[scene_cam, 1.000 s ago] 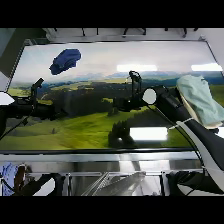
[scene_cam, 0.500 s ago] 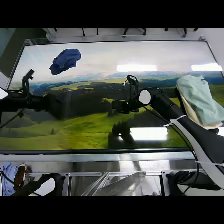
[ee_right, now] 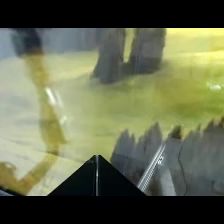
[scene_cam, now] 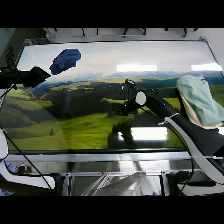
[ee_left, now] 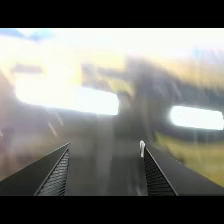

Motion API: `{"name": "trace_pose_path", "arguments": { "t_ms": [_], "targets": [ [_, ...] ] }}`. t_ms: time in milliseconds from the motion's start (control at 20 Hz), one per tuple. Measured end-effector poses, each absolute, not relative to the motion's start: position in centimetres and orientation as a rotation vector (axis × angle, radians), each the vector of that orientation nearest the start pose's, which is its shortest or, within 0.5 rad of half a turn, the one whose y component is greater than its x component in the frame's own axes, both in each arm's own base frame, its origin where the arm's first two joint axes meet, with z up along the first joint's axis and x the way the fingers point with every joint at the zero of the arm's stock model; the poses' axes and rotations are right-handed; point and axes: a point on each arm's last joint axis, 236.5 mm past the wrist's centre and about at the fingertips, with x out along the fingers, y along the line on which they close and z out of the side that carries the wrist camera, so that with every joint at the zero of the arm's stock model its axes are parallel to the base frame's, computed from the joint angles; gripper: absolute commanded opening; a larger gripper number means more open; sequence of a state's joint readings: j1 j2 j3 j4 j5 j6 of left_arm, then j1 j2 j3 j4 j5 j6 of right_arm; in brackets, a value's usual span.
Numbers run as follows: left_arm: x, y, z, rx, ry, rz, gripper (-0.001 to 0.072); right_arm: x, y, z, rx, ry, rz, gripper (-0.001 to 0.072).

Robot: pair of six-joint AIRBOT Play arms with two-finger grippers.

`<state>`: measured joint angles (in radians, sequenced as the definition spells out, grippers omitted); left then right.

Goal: Fold the shirts.

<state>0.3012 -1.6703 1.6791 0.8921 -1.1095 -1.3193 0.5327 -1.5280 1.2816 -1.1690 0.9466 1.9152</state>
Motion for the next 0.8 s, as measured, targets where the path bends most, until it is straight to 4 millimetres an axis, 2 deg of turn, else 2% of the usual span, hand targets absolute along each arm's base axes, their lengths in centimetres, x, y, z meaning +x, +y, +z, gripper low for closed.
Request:
{"name": "trace_pose_path", "arguments": {
  "t_ms": [150,250,400,500,650,800],
  "targets": [
    [59.4,5.0,5.9,-0.499,0.832,-0.196,0.0502,36.0,30.1,-3.1,0.370,1.378,0.372,0.0025],
    [63.0,5.9,5.3,-0.461,0.755,-0.182,0.0501,35.7,30.7,-3.3,0.424,1.405,0.367,0.0025],
    [67.1,6.4,3.5,-0.449,0.658,-0.169,0.0500,33.8,32.3,-2.9,0.517,1.495,0.391,0.0025],
    [68.5,5.4,1.4,-0.501,0.632,-0.208,0.0502,31.5,33.6,-2.4,0.541,1.575,0.446,0.0025],
    [69.4,3.0,-1.5,-0.609,0.601,-0.298,0.0503,28.0,35.7,-1.5,0.532,1.670,0.541,0.0025],
    [70.8,1.7,-2.1,-0.693,0.510,-0.339,0.0501,23.9,38.0,-0.9,0.488,1.748,0.631,0.0024]
  ]
}}
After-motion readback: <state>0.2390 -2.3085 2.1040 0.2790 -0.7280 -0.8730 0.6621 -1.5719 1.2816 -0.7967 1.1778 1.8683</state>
